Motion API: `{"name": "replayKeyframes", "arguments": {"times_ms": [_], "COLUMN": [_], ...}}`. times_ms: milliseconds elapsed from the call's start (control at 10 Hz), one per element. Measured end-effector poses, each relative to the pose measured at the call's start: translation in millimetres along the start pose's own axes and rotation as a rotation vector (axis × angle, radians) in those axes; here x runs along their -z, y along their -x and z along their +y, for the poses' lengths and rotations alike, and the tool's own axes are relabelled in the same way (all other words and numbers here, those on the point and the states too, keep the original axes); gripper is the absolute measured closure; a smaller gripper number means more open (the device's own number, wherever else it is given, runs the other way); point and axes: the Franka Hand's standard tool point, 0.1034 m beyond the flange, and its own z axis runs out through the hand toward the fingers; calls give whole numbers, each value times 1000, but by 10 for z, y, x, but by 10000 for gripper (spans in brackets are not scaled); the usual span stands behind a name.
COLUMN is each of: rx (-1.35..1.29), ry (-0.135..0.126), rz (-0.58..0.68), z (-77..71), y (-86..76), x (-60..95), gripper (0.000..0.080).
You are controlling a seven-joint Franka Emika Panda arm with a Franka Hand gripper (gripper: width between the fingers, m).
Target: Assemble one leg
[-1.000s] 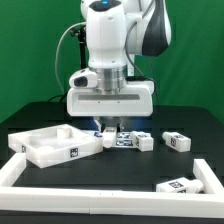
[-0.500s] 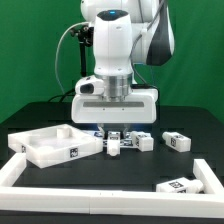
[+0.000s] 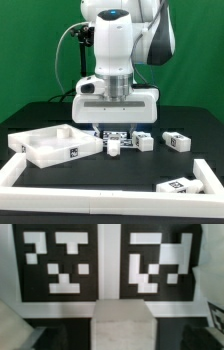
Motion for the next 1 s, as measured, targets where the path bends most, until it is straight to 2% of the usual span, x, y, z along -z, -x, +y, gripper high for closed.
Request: {"name": "replayKeyframes", "arguments": {"times_ms": [100, 200, 300, 400, 800, 900, 1000], "rx": [-34, -75, -102, -100, -109, -186, -251], "ry": [-21, -32, -33, -31, -32, -45, -54], "rz": [-5, 10, 27, 38, 29, -9, -8], "z": [-141, -259, -337, -348, -353, -441, -528], "y": [-137, -341, -519, -591, -580, -718, -1006], "x": [246, 424, 467, 442, 433, 540, 630], "gripper": [172, 172, 154, 151, 151, 151, 151]}}
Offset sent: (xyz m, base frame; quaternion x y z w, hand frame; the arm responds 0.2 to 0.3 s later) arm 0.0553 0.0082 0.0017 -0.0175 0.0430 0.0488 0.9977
